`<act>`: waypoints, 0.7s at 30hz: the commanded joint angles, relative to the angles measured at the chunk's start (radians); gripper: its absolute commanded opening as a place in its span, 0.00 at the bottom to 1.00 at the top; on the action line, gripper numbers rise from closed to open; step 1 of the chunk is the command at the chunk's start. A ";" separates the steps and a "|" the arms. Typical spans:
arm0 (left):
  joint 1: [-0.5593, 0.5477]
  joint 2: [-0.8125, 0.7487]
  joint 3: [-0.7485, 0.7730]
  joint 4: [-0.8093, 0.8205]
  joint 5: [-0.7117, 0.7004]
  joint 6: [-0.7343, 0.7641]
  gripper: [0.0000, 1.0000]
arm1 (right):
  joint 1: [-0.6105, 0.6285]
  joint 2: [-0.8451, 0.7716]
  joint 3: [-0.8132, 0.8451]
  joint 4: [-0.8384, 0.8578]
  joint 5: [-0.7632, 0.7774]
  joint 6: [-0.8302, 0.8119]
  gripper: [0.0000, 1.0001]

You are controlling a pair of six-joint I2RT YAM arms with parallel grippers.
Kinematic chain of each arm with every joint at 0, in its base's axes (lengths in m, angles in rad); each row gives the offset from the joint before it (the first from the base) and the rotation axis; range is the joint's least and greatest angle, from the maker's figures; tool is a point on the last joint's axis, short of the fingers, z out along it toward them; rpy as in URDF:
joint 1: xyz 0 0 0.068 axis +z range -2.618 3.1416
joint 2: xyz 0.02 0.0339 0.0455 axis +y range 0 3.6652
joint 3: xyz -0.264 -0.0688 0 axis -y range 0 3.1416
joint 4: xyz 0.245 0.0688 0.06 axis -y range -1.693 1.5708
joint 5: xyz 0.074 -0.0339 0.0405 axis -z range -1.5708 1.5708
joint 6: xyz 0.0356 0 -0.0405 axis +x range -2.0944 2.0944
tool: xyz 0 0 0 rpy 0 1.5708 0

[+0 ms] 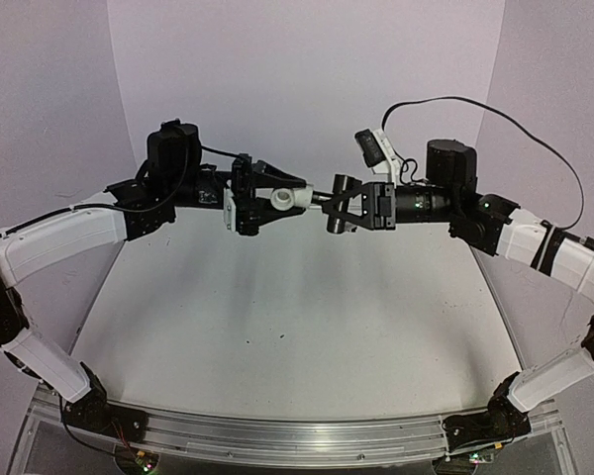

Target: Install the water faucets

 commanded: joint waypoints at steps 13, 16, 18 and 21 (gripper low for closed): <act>-0.006 -0.122 0.036 -0.001 -0.317 -0.660 1.00 | -0.008 -0.016 0.060 0.101 0.099 -0.024 0.00; -0.005 -0.161 -0.030 0.020 -0.382 -0.884 0.99 | -0.008 -0.016 0.053 0.102 0.148 -0.070 0.00; -0.006 -0.198 -0.082 0.019 -0.392 -0.998 0.99 | -0.008 -0.017 0.038 0.102 0.187 -0.100 0.00; -0.006 -0.279 -0.160 0.018 -0.392 -1.146 1.00 | -0.008 -0.012 0.018 0.105 0.225 -0.151 0.00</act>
